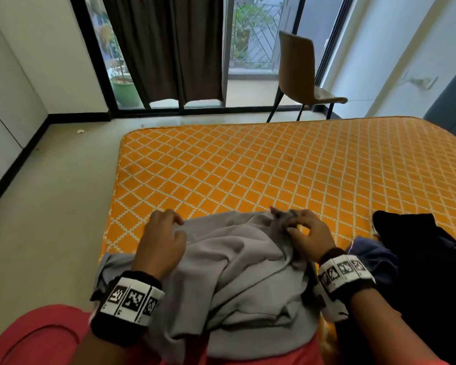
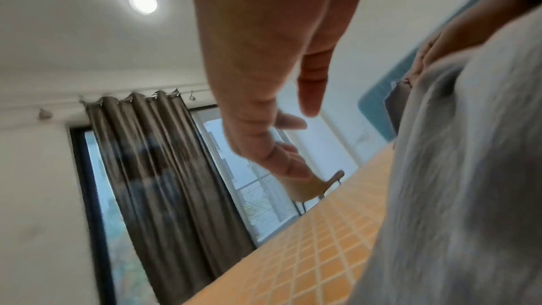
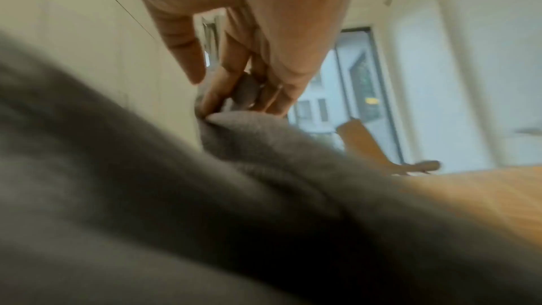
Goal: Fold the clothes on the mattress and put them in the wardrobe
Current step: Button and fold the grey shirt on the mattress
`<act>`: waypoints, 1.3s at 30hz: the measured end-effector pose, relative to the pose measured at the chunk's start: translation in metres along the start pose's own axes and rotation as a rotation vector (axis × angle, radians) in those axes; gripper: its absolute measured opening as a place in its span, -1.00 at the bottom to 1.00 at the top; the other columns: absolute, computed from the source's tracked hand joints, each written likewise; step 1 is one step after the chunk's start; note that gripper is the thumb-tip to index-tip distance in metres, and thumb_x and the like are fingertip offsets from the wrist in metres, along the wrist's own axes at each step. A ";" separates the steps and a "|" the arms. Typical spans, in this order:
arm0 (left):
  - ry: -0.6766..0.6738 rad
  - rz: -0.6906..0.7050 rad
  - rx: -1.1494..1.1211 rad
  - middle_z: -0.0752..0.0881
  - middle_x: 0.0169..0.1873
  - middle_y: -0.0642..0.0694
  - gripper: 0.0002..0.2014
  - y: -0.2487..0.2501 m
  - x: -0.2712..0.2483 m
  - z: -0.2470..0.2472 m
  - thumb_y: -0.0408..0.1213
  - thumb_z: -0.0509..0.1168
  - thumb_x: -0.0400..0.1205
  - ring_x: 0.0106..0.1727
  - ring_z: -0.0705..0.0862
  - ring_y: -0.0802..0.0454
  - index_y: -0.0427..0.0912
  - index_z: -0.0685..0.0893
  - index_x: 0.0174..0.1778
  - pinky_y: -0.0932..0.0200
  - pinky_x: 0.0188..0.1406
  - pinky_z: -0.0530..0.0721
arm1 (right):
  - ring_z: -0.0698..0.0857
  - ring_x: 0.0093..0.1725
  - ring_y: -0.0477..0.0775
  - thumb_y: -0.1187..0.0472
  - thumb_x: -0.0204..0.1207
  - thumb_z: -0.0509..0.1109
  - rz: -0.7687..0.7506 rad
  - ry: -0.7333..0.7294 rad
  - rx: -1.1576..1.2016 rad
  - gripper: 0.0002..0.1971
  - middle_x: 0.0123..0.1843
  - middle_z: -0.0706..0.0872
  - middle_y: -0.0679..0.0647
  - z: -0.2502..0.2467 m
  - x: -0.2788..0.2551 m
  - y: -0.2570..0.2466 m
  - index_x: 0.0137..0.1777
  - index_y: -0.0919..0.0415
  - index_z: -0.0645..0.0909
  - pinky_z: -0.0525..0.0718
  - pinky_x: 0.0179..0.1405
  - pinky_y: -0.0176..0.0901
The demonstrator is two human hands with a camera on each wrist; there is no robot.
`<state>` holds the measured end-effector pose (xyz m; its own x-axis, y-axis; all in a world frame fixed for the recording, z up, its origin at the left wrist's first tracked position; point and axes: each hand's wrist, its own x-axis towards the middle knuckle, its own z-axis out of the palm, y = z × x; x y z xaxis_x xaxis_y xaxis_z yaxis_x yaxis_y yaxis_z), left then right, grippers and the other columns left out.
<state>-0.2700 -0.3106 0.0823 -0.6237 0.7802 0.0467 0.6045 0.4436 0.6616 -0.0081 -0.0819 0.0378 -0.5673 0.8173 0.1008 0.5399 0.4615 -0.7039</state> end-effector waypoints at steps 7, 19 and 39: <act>-0.202 -0.093 -0.302 0.63 0.15 -0.02 -0.53 0.051 0.032 0.027 0.21 0.28 0.61 0.11 0.64 0.00 -0.09 0.52 0.23 0.13 -0.11 0.60 | 0.76 -0.02 0.26 0.07 0.63 0.40 -0.432 -0.542 0.321 -0.68 -0.10 0.75 0.22 -0.009 -0.082 -0.102 -0.30 0.17 0.81 0.65 -0.08 0.25; -0.261 0.145 0.097 0.67 0.00 -0.16 -0.90 0.079 0.089 0.044 -0.40 0.29 0.58 -0.05 0.62 -0.14 -0.12 0.66 -0.12 0.04 -0.18 0.59 | 0.40 -0.39 -0.10 0.52 0.39 0.38 -0.425 -0.181 0.206 -0.61 -0.28 0.47 -0.12 -0.048 -0.098 -0.080 -0.04 0.02 0.39 0.32 -0.38 -0.27; 0.171 0.381 0.516 0.46 0.27 -0.26 -0.76 0.168 0.148 -0.128 -0.35 0.31 0.62 0.14 0.65 -0.43 -0.19 0.69 0.21 -0.23 0.19 0.61 | 0.67 0.02 0.32 0.43 0.32 0.31 -0.287 0.070 -0.334 -0.50 0.01 0.65 0.24 -0.115 0.099 -0.188 0.26 0.06 0.52 0.61 0.00 -0.02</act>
<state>-0.3242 -0.1772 0.2963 -0.3630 0.8624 0.3527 0.9318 0.3375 0.1337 -0.0947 -0.0480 0.2614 -0.6866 0.6556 0.3144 0.5440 0.7501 -0.3760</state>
